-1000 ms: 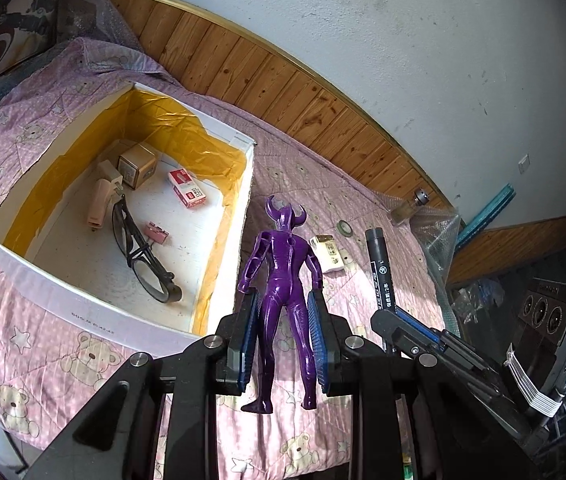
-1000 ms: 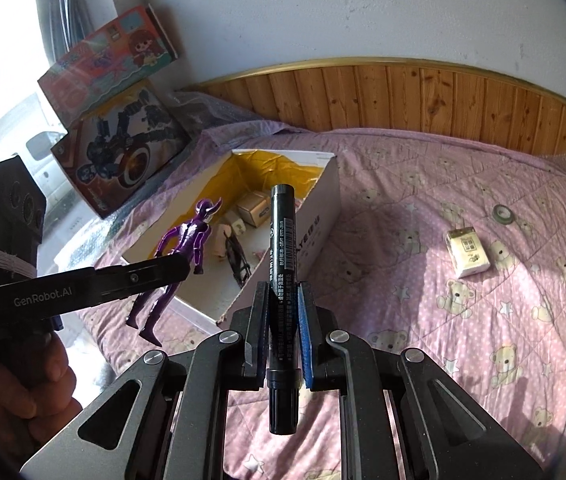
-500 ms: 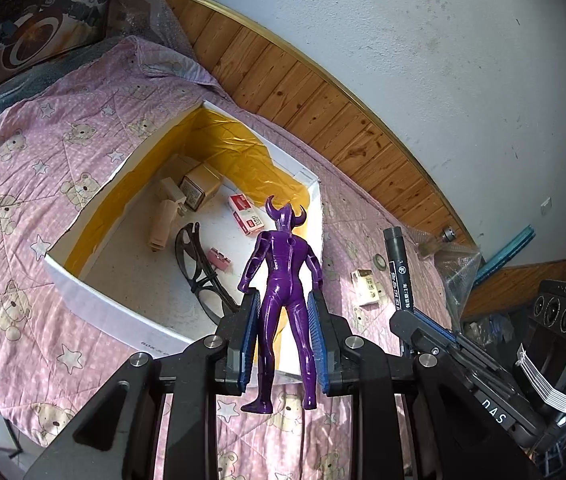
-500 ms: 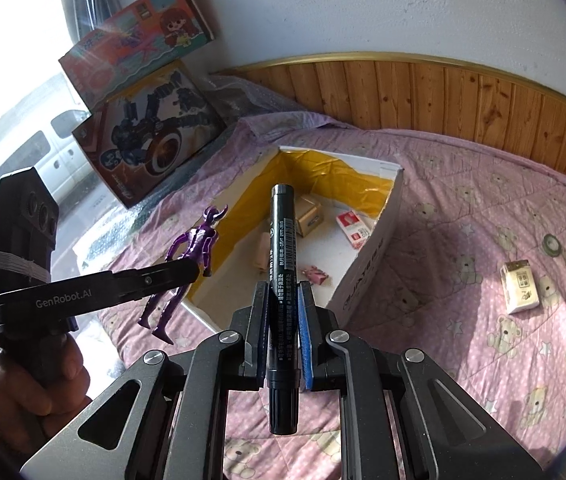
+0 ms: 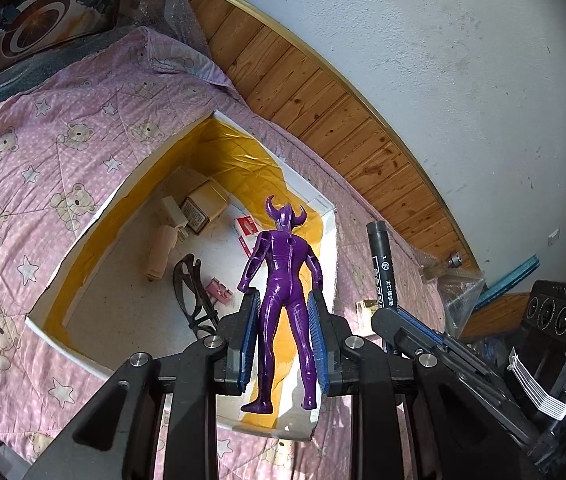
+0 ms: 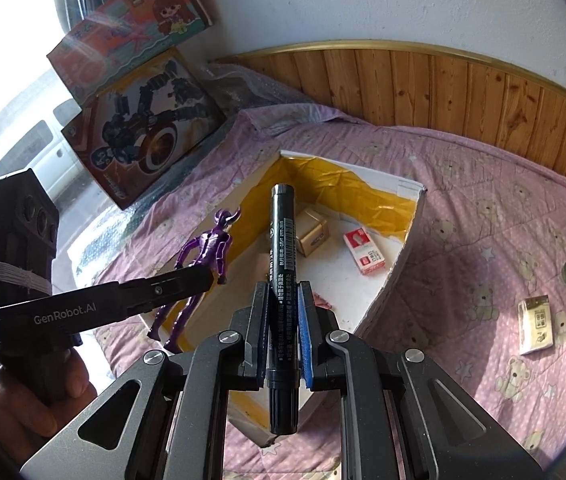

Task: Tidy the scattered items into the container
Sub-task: 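Lower the marker into the box with the right tool while the left tool lowers the purple figure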

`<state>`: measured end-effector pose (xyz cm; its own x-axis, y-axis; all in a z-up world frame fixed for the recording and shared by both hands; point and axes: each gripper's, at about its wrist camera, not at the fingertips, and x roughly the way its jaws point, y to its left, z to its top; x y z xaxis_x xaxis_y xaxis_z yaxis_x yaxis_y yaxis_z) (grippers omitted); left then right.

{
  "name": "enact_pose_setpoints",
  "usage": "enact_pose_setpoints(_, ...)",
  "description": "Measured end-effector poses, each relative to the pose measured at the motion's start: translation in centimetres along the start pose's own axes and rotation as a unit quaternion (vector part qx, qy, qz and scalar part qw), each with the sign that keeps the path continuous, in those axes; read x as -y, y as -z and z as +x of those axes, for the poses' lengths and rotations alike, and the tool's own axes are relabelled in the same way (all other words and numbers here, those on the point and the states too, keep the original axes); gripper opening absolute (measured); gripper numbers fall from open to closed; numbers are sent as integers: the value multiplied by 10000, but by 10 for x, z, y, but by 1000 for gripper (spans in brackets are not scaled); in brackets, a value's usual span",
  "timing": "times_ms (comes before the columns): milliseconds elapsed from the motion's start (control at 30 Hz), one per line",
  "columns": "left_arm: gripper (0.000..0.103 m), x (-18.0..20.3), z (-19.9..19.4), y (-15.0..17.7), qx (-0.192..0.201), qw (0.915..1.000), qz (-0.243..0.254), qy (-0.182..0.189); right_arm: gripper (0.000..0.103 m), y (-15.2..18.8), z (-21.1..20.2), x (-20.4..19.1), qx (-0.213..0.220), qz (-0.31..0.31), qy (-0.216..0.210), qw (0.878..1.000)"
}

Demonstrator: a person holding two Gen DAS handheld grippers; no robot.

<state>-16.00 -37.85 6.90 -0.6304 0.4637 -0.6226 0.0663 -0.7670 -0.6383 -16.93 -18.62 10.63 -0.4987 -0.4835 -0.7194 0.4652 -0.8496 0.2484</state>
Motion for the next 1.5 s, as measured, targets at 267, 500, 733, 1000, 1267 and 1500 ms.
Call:
enact_pose_setpoints(267,25,-20,25,-6,-233,9967,-165,-764,13,-18,44,14,-454,-360,149,9982)
enact_pose_setpoints(500,26,-32,41,-5,-398,9923,-157,-1161,14,-28,81,25,-840,-722,278,9935)
enact_pose_setpoints(733,26,-37,54,0,-552,9880,-59,-1440,14,-31,109,25,-1131,-1123,417,9863)
enact_pose_setpoints(1000,26,-35,62,0,-587,9812,227,-1823,19,-32,124,29,-1208,-1245,656,9826)
enact_pose_setpoints(1267,27,-27,63,4,-564,9782,424,-1952,26,-30,115,33,-1188,-1145,659,9841)
enact_pose_setpoints(1500,27,-13,54,6,-478,9793,557,-1888,26,-22,99,32,-1128,-1019,599,9866)
